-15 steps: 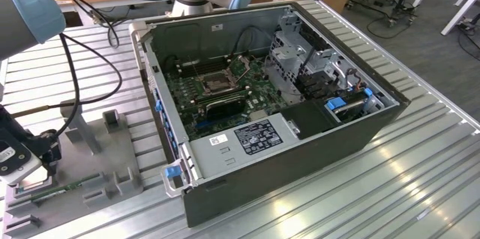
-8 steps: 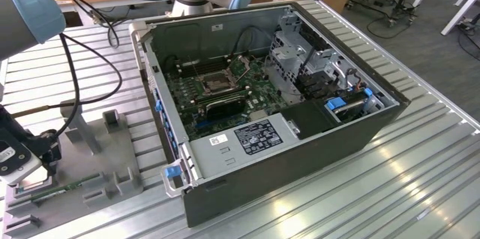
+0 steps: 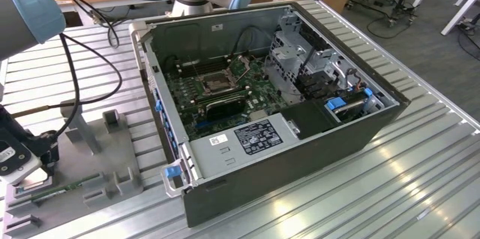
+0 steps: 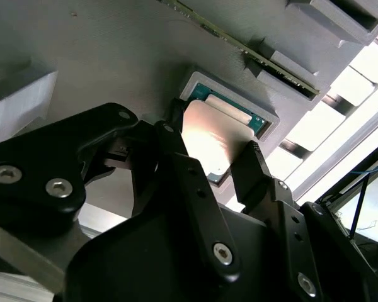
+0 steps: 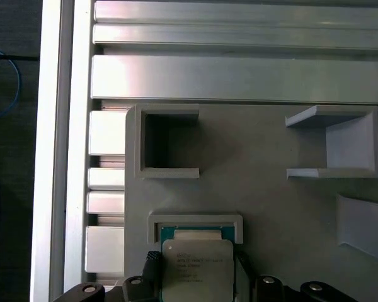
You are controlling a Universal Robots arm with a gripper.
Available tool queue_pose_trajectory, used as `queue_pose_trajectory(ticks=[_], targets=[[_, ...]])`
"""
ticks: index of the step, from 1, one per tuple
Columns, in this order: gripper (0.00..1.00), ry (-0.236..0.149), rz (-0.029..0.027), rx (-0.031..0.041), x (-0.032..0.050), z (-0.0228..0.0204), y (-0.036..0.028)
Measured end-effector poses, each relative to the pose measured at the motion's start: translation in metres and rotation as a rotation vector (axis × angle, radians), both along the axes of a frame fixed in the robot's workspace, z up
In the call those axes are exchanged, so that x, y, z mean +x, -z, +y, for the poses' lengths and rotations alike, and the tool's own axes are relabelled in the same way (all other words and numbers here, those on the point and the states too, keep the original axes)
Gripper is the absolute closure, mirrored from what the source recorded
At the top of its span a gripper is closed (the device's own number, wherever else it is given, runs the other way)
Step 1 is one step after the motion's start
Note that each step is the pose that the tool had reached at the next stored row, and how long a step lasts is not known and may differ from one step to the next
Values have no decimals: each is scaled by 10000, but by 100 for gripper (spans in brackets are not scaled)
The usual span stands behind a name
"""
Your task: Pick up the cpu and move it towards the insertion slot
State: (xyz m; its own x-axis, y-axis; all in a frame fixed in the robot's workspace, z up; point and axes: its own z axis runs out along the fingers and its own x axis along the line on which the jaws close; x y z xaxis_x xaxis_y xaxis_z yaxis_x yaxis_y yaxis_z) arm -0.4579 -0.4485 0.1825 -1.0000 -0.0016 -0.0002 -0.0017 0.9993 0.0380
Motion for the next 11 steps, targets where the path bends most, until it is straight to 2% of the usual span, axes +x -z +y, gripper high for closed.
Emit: queue_pose_trajectory(ticks=[11], targets=[[45,0,0,0,0,0,2]])
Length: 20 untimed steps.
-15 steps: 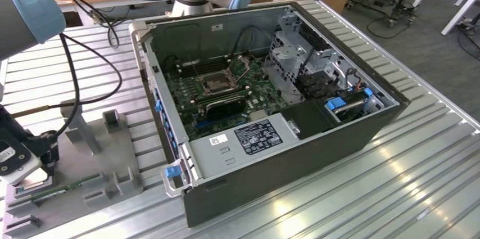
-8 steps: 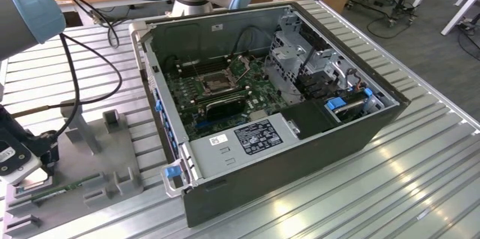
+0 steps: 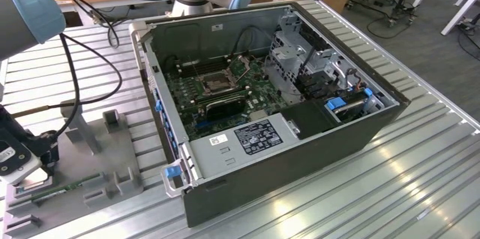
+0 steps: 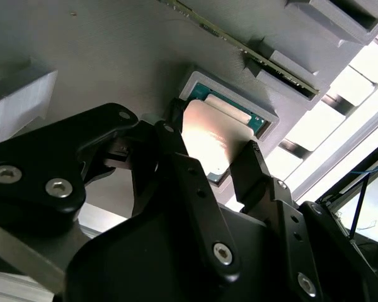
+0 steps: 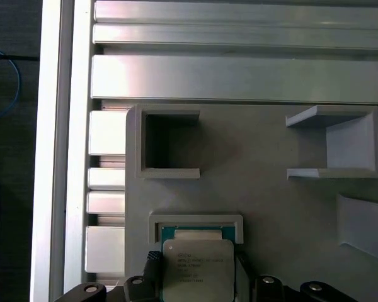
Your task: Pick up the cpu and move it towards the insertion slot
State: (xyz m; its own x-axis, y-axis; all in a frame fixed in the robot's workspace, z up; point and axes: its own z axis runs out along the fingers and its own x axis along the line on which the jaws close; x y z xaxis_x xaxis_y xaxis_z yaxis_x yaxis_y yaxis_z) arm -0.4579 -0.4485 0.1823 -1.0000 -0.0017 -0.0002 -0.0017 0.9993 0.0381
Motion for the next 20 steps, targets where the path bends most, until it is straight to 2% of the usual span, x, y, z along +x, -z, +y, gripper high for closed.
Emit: queue_pose_trajectory(ticks=[3,11,20], targets=[[45,0,-3,1,0,0,-13],[45,1,0,1,0,0,-96],[45,0,0,1,0,0,-217]])
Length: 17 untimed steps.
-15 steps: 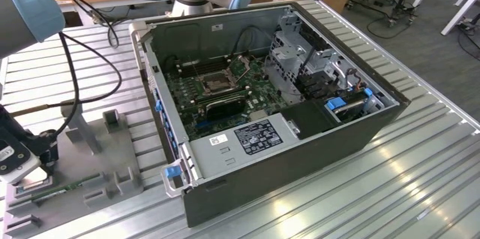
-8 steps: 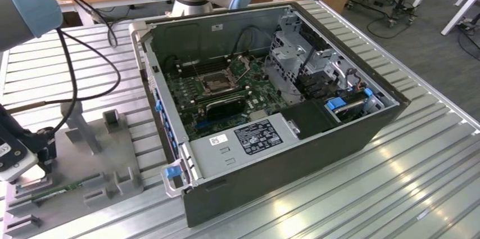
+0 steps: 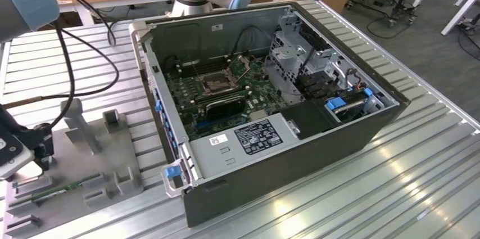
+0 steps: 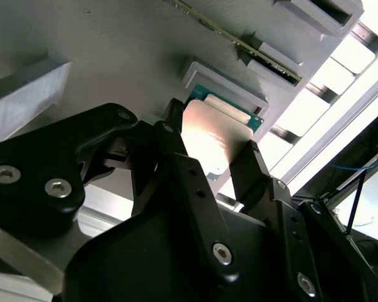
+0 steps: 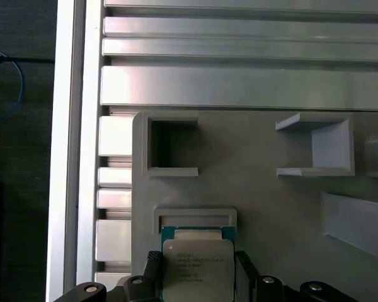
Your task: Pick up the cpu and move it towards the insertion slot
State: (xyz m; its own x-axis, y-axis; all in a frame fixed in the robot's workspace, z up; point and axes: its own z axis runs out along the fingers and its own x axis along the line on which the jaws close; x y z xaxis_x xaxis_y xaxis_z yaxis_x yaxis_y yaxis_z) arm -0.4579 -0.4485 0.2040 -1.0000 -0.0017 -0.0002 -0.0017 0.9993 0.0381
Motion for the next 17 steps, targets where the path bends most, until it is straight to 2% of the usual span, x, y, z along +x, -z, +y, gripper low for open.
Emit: queue_pose_trajectory(ticks=[14,17], targets=[[45,0,0,0,0,0,-234],[45,0,-3,2,0,0,-239]])
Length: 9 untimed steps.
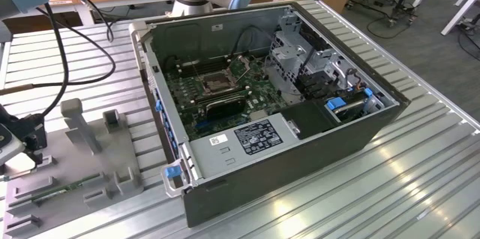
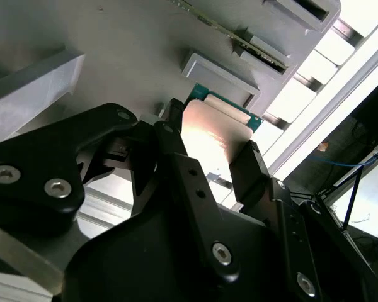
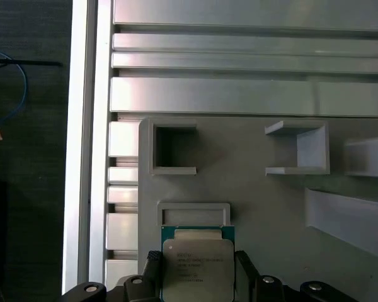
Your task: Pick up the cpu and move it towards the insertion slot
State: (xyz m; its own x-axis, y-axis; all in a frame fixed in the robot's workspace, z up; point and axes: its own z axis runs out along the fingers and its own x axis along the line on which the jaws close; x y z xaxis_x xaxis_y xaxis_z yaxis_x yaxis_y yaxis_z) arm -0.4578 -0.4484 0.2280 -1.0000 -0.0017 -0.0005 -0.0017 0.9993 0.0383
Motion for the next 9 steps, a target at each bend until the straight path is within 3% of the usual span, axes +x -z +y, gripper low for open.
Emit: queue_pose_trajectory(ticks=[9], targets=[[45,0,2,-1,0,0,-37]])
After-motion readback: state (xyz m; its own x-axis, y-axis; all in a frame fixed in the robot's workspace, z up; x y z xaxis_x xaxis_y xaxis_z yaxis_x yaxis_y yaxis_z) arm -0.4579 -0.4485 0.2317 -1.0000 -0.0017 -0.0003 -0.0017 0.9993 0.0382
